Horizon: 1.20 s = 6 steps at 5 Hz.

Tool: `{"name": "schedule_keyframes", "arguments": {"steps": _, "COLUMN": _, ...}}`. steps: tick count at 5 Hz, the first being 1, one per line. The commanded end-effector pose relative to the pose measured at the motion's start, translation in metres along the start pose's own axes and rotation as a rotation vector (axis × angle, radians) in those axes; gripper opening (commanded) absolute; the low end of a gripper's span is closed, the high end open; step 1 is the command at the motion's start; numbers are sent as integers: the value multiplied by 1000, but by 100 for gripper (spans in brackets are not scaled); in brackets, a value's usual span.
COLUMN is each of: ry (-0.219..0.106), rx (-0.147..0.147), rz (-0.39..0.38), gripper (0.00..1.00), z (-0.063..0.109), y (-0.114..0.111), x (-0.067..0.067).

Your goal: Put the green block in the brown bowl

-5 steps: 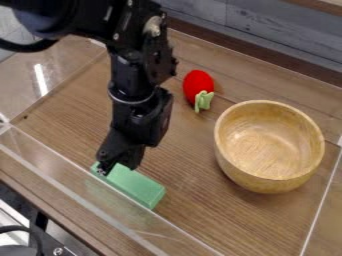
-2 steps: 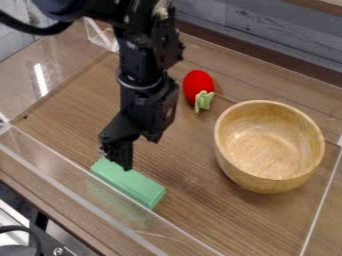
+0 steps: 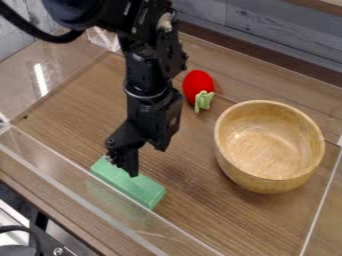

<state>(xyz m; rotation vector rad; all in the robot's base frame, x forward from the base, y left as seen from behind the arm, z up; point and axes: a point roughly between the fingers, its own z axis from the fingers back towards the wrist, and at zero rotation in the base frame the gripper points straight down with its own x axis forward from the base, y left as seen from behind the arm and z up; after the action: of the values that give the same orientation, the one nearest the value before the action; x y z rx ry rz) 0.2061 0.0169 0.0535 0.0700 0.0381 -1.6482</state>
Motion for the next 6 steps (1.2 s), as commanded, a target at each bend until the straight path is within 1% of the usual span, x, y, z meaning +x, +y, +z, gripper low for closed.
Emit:
{"name": "schedule_keyframes", "arguments": {"steps": 1, "ry": -15, "rx": 10, "rz": 48, "gripper": 100, "z": -2, "y": -3, "x": -7}}
{"name": "schedule_keyframes", "arguments": {"steps": 2, "ry": -30, "rx": -1, "rz": 90, "gripper": 100, "z": -9, "y": -9, "x": -11}}
{"name": "schedule_keyframes", "arguments": {"steps": 3, "ry": -42, "rx": -11, "rz": 89, "gripper": 100, "z": -31, "y": -10, "x": -8}}
{"name": "schedule_keyframes", "arguments": {"steps": 4, "ry": -26, "rx": -7, "rz": 102, "gripper": 0, "z": -27, "y": -6, "x": -9}}
{"name": "schedule_keyframes", "arguments": {"steps": 5, "ry": 3, "rx": 3, "rz": 118, "gripper": 0, "z": -16, "y": 0, "x": -9}}
{"name": "schedule_keyframes", "arguments": {"steps": 6, "ry": 41, "rx": 11, "rz": 130, "gripper": 0, "z": 25, "y": -1, "x": 2}}
